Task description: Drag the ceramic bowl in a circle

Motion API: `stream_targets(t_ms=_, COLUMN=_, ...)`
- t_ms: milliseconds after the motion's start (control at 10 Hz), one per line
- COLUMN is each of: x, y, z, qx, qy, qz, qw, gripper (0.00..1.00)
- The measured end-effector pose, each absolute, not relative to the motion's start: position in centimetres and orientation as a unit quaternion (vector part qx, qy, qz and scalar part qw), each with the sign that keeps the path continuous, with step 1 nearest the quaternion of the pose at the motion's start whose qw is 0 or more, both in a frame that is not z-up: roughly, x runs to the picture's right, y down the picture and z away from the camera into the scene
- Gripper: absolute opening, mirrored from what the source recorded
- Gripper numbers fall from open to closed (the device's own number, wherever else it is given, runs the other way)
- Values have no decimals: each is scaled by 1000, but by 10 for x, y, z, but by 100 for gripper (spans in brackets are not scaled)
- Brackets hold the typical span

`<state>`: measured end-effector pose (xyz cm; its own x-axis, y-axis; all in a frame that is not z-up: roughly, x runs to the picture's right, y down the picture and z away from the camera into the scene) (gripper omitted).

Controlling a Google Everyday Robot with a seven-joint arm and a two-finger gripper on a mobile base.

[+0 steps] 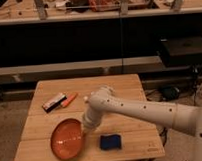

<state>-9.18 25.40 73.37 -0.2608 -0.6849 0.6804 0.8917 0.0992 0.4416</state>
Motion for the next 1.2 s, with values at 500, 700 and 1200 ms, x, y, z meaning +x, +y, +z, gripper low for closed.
stream_targets(t_ms=500, x=-114, y=273, z=712, qx=-114, qy=-432, qz=-715, qw=537, gripper=0)
stream_targets(t_ms=700, x=-132, y=271, z=719, qx=-114, qy=-432, qz=-722, qw=528, gripper=0)
stream_targets(t_ms=1200, x=-161, y=259, z=736, qx=-100, qy=-445, qz=-729, qw=511, gripper=0)
